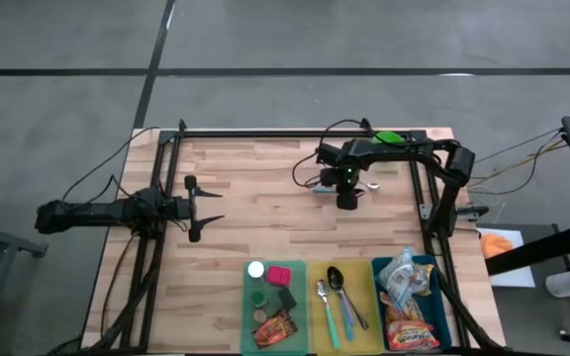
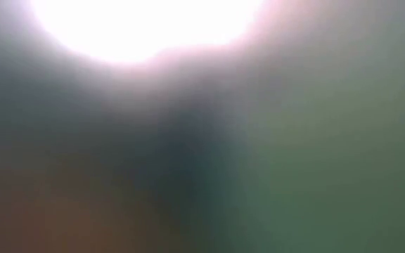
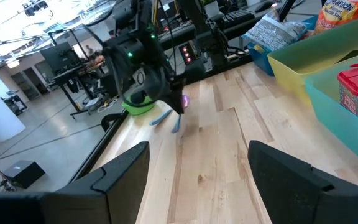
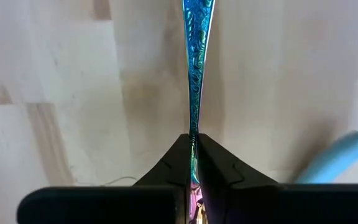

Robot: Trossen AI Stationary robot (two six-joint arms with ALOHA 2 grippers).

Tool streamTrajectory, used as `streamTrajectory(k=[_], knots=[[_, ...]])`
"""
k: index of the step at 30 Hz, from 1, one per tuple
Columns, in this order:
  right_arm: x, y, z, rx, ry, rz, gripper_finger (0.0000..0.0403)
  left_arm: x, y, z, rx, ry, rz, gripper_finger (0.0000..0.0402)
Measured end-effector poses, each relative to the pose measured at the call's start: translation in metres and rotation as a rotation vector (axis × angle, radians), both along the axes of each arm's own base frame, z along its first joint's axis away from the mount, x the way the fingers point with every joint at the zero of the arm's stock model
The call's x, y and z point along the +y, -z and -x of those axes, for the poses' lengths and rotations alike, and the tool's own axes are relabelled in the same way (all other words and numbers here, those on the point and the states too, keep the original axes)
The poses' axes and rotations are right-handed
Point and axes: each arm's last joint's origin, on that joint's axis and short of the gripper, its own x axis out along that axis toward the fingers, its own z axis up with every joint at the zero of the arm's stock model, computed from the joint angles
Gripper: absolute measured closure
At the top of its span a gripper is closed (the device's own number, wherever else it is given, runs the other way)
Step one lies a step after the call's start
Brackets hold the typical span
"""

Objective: Pick & Place Food Item
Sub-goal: Put the purple spoon into the yellow bin

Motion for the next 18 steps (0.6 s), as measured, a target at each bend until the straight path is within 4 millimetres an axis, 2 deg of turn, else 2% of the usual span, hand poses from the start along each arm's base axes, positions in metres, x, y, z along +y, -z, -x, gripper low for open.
streamTrajectory(k=[10,18], knots=[[0.007,-0.037,-0.003,-0.128,0.128,-0.009,0.0388,0.000,0.000,0.000,0.000,-0.001,0.000,0.0126],[0.018,-0.074,0.003,-0.240,0.452,-0.118,0.0388,0.000,0.000,0.000,0.000,0.000,0.000,0.0126]])
